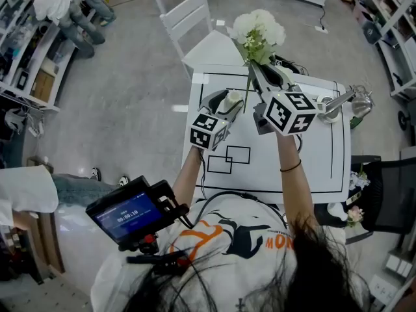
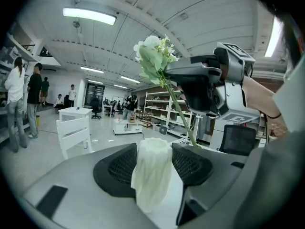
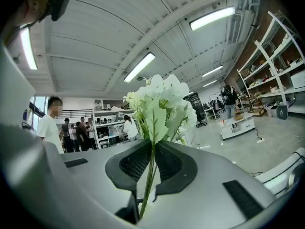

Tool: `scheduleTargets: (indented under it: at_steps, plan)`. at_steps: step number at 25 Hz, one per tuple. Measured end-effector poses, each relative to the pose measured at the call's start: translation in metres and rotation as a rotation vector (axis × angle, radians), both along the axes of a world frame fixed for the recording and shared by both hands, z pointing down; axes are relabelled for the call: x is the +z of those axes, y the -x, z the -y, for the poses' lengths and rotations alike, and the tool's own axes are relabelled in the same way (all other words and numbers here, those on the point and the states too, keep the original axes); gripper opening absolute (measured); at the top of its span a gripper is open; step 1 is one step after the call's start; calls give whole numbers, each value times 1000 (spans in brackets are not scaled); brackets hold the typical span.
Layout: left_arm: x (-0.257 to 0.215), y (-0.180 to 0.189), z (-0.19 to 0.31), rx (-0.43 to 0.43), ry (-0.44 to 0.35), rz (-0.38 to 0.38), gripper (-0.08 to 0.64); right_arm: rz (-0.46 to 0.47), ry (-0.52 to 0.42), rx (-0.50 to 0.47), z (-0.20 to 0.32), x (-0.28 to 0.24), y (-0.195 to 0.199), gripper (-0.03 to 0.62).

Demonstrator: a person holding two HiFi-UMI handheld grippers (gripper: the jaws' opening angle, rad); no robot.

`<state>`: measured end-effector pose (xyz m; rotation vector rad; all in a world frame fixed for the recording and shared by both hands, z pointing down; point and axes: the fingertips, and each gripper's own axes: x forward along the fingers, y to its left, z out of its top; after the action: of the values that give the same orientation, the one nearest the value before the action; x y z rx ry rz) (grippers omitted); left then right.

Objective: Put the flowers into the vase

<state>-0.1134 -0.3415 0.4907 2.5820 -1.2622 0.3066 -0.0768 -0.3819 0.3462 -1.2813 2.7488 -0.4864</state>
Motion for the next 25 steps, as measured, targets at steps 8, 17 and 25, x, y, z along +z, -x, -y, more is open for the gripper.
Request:
scheduleTargets:
  at_steps: [8,17,25]
  plan:
    - [2,-3,-1,6,5,-3,238,21,-128,22,5,-25,16,37]
    - [1,-5,-2,9,4,-19,238,-17,-301,35,-2,-27,31,37]
    - [2,-5,-1,8,3,-31,238,-106,-309,13,-16,12,42,37]
